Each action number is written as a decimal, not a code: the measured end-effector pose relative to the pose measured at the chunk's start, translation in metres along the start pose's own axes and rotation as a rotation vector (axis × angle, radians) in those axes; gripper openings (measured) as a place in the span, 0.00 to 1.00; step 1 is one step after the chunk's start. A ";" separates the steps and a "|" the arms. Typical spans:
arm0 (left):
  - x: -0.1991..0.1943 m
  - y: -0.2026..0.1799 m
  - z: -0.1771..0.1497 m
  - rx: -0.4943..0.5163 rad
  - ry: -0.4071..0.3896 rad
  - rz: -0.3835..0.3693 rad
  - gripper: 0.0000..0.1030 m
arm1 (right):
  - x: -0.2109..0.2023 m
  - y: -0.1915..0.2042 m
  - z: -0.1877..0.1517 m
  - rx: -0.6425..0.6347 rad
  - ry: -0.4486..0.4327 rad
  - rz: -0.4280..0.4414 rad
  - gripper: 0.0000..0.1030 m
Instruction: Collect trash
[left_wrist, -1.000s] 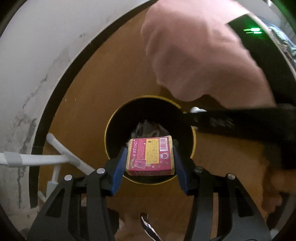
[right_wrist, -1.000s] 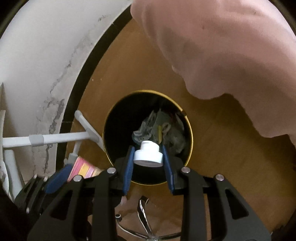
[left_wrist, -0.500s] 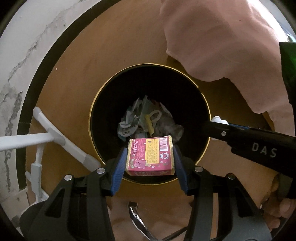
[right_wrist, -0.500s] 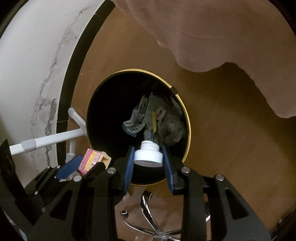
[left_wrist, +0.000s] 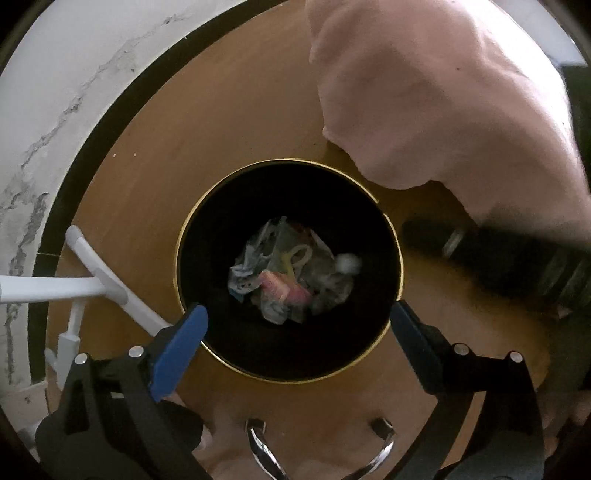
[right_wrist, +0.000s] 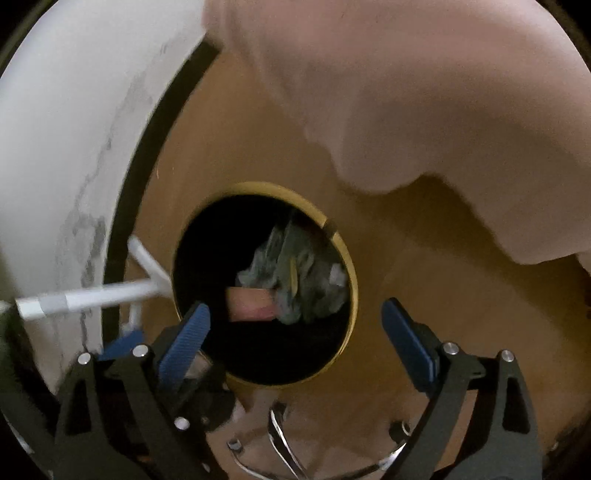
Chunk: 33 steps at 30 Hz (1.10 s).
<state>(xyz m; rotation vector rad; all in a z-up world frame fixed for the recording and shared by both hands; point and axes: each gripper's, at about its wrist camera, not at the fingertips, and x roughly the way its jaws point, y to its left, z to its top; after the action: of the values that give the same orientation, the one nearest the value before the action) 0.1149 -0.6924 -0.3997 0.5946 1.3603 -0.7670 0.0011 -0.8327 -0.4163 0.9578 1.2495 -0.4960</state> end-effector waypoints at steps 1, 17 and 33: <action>-0.006 -0.004 0.000 0.003 -0.012 -0.002 0.93 | -0.013 -0.004 0.003 0.021 -0.034 0.003 0.88; -0.349 -0.016 -0.067 0.111 -0.803 -0.138 0.93 | -0.352 0.065 -0.061 -0.027 -1.061 -0.225 0.93; -0.449 0.269 -0.264 -0.585 -0.948 0.432 0.94 | -0.255 0.388 -0.232 -0.683 -0.907 0.203 0.93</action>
<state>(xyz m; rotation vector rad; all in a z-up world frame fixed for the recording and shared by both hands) 0.1398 -0.2594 -0.0058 0.0087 0.4851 -0.1957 0.0978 -0.4772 -0.0507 0.1967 0.4164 -0.2494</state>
